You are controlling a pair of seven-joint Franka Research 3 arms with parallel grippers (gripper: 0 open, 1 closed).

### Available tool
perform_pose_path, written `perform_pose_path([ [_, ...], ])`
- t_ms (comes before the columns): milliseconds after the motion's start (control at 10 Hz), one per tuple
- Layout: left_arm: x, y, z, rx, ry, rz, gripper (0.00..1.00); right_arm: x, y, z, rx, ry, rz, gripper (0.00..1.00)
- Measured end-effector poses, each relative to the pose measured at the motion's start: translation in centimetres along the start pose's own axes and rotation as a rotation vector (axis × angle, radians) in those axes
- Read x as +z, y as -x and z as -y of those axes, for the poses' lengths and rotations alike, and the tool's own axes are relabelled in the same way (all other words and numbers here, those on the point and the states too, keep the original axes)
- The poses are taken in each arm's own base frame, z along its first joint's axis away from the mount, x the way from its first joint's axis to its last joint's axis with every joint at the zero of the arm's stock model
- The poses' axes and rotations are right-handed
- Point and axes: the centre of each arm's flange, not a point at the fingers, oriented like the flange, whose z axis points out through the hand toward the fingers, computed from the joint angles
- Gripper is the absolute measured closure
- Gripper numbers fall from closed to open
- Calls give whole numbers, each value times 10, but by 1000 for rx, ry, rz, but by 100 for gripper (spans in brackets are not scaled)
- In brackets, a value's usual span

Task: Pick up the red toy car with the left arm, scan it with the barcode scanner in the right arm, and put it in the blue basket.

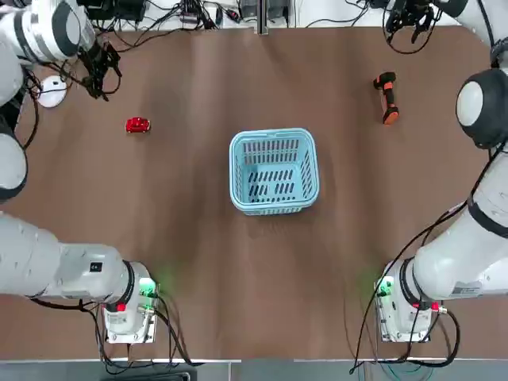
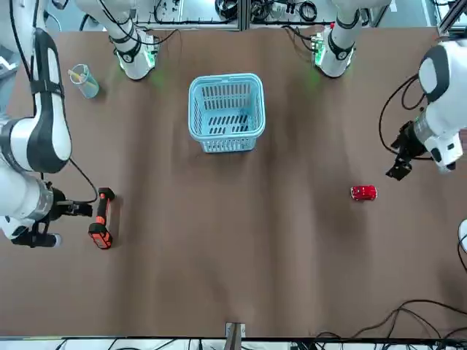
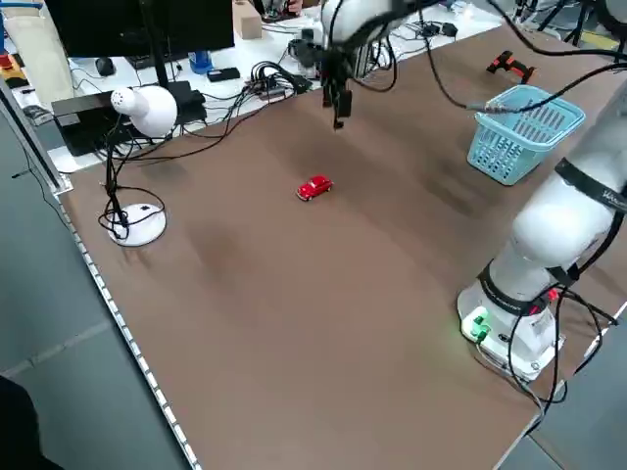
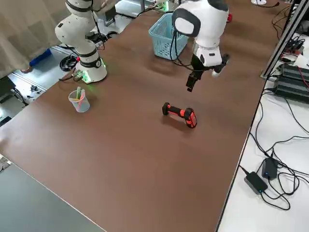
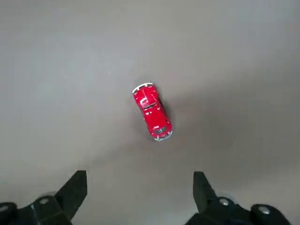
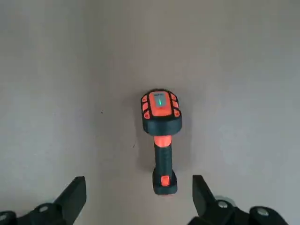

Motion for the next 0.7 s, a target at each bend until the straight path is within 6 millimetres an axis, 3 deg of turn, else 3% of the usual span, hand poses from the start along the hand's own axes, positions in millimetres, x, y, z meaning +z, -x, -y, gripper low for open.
perform_pose_path([
  [200,44,-7,-9,-84,-6,-1,0,43,-9,-11,-48,4,-1,0],
  [700,119,-34,4,-229,-56,63,0,107,-9,-23,-105,8,3,0],
])
